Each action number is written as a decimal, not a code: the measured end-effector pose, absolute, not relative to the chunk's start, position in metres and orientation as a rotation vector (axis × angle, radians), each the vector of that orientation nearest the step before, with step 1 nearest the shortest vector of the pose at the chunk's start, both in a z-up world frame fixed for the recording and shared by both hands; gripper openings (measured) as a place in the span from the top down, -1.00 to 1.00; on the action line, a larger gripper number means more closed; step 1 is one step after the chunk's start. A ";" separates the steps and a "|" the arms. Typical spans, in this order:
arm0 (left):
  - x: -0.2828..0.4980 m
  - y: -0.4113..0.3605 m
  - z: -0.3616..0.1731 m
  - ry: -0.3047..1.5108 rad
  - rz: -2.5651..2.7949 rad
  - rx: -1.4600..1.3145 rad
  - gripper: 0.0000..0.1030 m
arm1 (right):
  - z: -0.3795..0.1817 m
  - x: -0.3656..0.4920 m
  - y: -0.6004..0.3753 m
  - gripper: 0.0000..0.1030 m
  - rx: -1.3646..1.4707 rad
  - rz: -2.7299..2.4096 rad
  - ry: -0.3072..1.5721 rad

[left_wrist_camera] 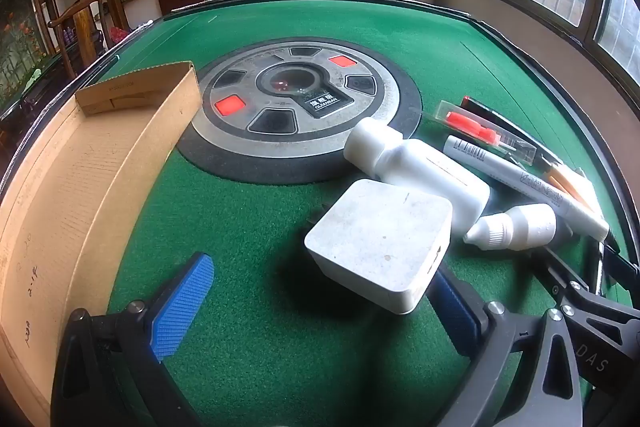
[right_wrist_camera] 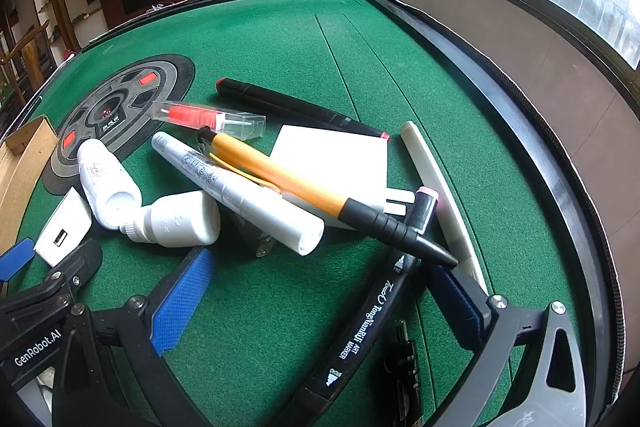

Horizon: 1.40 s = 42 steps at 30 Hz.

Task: Organize rigid objects
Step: 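Move the left tool toward the white square charger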

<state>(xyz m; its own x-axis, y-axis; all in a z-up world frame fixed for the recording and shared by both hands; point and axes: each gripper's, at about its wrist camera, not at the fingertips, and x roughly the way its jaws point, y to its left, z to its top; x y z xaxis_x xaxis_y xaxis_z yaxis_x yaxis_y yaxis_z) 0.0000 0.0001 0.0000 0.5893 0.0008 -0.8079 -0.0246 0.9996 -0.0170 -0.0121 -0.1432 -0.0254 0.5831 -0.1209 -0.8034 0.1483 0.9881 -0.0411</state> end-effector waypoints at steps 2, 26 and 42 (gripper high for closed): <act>0.000 0.000 0.000 0.941 0.018 -0.023 -0.99 | -0.025 -0.012 -0.143 -0.99 0.033 -0.156 0.934; -0.016 0.005 0.004 1.051 -0.171 0.078 -0.99 | -0.024 -0.012 -0.144 -1.00 0.036 -0.135 0.993; -0.034 0.014 0.003 0.979 -0.218 0.098 -0.99 | 0.009 -0.057 -0.143 -0.97 -0.006 -0.180 0.918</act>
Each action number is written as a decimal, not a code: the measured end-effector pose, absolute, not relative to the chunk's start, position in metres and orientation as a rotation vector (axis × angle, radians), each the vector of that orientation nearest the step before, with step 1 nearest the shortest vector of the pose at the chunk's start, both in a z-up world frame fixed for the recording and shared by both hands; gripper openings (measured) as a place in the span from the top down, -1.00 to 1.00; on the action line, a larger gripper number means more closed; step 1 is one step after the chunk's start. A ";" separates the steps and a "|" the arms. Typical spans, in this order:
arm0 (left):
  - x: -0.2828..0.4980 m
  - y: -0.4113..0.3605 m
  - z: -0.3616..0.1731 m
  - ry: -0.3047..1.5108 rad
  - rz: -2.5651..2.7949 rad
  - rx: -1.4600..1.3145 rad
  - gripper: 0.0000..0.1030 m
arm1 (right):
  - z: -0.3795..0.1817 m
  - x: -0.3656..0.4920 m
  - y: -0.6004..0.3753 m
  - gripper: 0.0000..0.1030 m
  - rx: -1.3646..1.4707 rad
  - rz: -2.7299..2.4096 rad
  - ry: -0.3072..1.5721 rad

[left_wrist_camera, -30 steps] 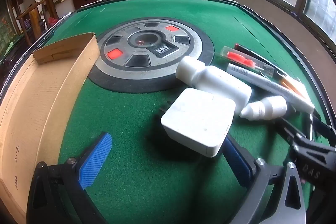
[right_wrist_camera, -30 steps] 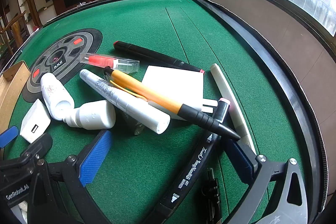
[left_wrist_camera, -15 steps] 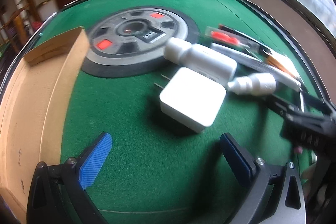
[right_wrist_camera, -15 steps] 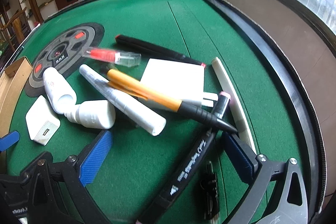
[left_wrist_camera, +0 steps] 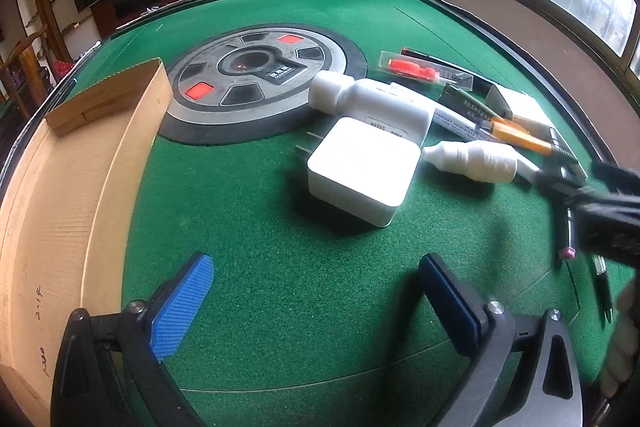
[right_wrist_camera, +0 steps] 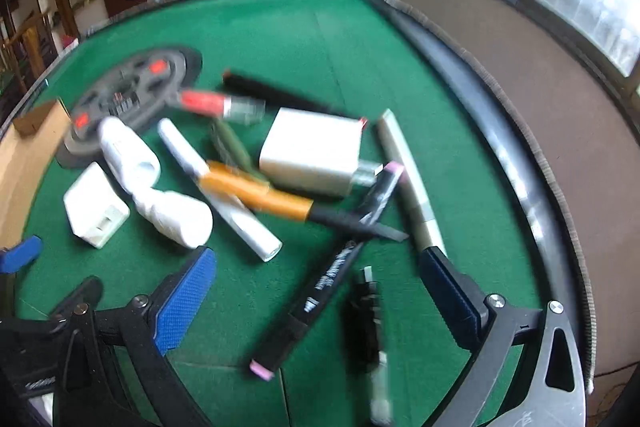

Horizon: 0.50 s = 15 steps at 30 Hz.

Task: Organize rigid objects
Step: 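Move the left tool toward the white square charger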

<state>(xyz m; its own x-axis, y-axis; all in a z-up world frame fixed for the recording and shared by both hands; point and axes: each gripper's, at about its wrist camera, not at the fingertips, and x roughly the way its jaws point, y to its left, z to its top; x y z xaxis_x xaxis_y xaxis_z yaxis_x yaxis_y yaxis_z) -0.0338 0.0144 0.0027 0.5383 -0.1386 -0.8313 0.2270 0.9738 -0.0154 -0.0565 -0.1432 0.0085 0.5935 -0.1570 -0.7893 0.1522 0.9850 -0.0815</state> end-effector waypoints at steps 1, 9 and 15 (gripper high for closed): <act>-0.034 0.014 0.003 0.978 -0.214 0.101 -0.99 | 0.023 -0.066 -0.145 -0.97 0.006 -0.189 0.852; -0.045 0.022 0.014 0.974 -0.265 0.048 -0.96 | 0.042 -0.063 -0.183 -0.99 0.119 -0.210 0.666; -0.053 0.036 0.052 0.877 -0.289 0.026 -0.96 | 0.027 -0.072 -0.224 -0.98 0.248 -0.293 0.601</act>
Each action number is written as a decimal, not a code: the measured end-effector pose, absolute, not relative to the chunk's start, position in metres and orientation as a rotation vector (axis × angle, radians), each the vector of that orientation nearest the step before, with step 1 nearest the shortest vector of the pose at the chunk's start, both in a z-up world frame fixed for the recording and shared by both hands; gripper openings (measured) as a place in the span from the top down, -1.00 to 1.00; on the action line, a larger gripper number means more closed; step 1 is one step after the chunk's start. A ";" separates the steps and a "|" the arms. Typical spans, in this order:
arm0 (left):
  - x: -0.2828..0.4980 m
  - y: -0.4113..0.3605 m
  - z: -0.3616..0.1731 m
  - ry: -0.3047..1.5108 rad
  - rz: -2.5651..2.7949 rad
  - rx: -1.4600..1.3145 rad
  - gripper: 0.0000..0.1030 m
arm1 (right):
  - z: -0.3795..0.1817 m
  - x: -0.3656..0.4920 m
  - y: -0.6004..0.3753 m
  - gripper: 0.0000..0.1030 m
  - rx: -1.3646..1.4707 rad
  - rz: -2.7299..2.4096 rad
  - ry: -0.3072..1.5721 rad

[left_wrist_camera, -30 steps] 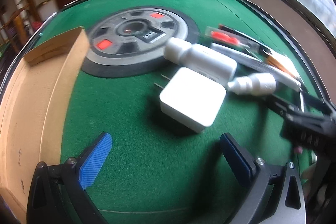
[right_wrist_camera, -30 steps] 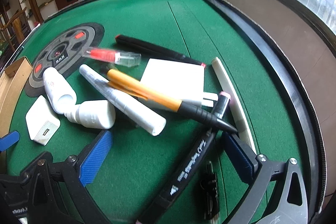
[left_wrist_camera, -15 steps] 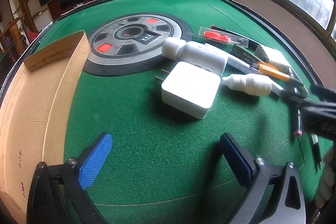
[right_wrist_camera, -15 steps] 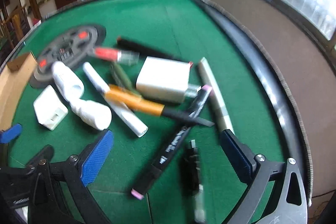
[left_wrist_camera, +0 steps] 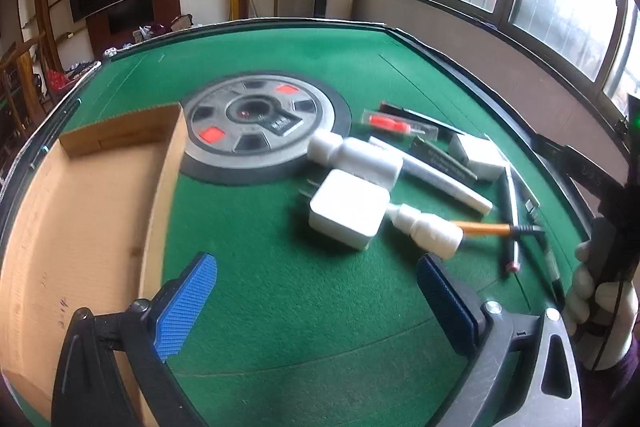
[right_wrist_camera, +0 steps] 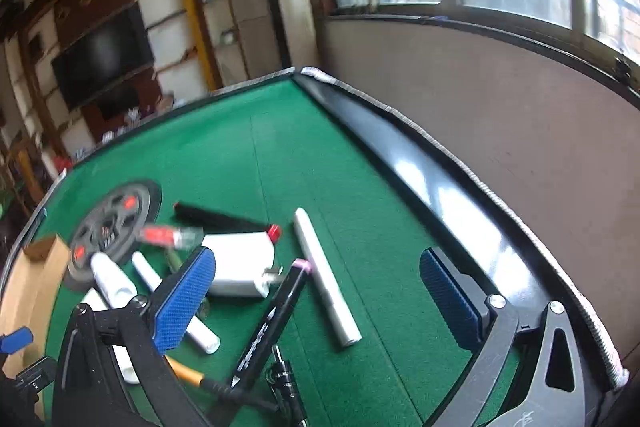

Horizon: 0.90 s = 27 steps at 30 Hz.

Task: Organize rigid objects
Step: 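Move the left tool toward the white square charger, then grasp the white square charger with the left tool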

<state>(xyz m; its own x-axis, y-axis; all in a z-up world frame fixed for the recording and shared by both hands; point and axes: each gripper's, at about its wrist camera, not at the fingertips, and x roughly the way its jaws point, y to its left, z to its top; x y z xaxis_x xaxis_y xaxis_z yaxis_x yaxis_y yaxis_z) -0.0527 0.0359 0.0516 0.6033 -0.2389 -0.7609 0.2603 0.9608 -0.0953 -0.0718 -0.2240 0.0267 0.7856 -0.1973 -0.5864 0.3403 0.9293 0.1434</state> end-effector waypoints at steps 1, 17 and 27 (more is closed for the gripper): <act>-0.047 0.036 0.053 0.881 -0.279 0.018 -0.96 | 0.029 -0.073 -0.227 -0.99 0.241 -0.308 0.582; 0.000 -0.023 0.017 0.953 -0.393 0.145 -0.10 | 0.032 -0.074 -0.221 -0.99 0.203 -0.276 0.571; -0.038 0.005 0.041 0.902 -0.370 0.075 -0.02 | 0.027 -0.068 -0.209 -0.98 0.175 -0.247 0.604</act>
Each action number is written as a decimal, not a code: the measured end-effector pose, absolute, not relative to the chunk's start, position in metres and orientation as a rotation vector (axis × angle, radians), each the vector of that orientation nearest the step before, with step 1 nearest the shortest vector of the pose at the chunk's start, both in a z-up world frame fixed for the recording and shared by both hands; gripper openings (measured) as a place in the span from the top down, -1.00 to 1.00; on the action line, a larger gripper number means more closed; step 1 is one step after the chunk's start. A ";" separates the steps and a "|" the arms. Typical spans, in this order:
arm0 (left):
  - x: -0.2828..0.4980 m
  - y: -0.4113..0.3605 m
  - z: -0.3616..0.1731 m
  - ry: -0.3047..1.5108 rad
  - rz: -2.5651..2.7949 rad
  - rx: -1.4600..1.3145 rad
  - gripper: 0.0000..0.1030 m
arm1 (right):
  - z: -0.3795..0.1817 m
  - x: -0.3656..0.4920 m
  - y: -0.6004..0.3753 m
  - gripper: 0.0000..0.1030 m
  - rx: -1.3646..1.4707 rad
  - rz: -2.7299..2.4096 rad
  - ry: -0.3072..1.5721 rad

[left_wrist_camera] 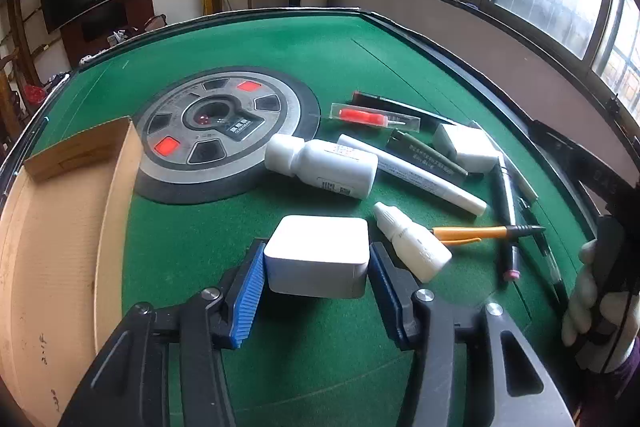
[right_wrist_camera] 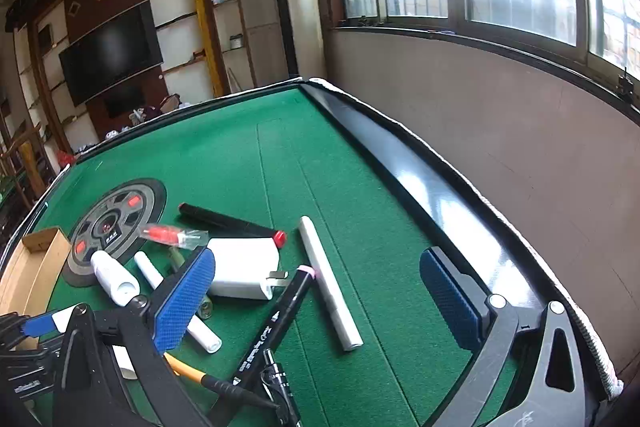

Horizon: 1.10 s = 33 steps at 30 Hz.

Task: Organize rigid objects
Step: 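Grasp the white square charger with the left tool, then carry the charger into the cardboard tray while the right tool carries the white dropper bottle there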

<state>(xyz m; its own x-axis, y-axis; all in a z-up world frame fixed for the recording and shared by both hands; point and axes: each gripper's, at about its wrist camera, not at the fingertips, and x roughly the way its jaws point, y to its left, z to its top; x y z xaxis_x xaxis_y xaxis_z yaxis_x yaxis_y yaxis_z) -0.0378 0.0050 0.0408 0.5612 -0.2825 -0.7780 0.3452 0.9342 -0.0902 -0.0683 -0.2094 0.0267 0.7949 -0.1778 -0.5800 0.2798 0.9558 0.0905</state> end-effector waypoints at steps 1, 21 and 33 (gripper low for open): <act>-0.041 0.007 0.041 0.905 -0.367 0.073 -0.02 | 0.026 -0.067 -0.206 -0.98 0.164 -0.242 0.611; -0.039 0.008 0.020 0.910 -0.360 0.089 -0.24 | 0.059 -0.082 -0.141 -0.98 0.105 0.172 0.807; -0.120 0.102 0.071 0.814 -0.401 -0.177 -0.24 | 0.010 -0.030 -0.068 -0.32 -0.022 0.282 1.061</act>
